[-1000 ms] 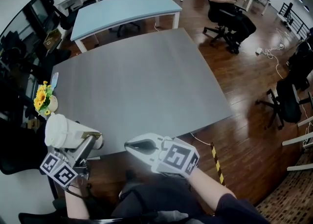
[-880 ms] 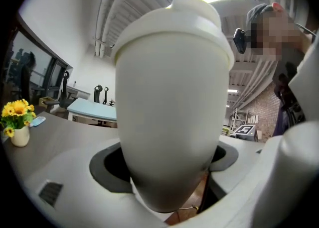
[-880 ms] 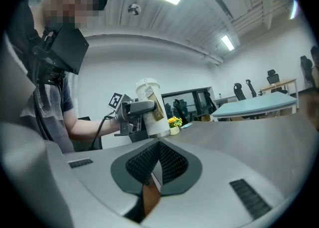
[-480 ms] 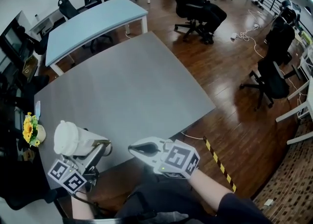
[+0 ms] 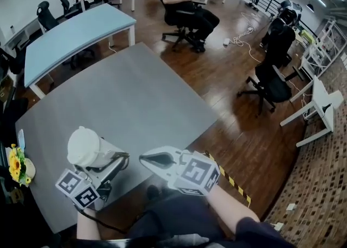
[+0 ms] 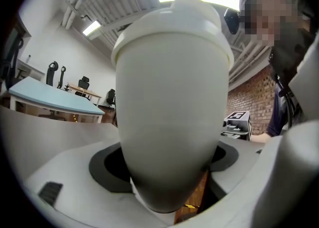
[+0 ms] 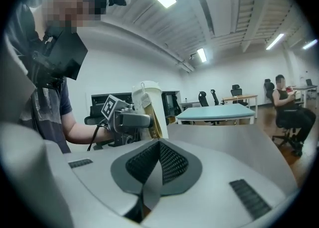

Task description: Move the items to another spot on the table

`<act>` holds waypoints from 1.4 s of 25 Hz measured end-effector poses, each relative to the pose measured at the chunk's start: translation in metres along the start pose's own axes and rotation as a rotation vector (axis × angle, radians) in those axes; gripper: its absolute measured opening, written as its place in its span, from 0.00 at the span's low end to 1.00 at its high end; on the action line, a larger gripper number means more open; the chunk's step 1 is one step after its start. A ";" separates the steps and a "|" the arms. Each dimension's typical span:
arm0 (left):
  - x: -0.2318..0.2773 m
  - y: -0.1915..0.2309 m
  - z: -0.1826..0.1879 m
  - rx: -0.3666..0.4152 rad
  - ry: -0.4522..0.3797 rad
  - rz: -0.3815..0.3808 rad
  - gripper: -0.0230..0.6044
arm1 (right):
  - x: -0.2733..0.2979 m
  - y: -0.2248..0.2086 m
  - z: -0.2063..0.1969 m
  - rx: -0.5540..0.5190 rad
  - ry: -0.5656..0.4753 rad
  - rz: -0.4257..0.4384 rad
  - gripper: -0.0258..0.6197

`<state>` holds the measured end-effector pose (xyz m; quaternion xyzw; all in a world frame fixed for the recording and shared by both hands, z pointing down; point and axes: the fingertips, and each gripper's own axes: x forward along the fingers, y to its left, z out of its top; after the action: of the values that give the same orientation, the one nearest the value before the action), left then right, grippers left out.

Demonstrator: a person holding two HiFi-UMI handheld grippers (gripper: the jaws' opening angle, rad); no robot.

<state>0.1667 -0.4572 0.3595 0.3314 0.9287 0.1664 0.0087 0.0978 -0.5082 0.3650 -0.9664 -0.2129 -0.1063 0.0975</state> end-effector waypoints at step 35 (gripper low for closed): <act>0.293 -0.252 -0.058 0.071 0.158 -0.328 0.72 | -0.345 -0.127 -0.074 0.078 -0.124 -0.319 0.02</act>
<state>-0.2232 -0.4766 0.3630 0.1616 0.9733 0.1552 -0.0492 -0.2751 -0.5471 0.3691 -0.9205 -0.3730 -0.0523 0.1036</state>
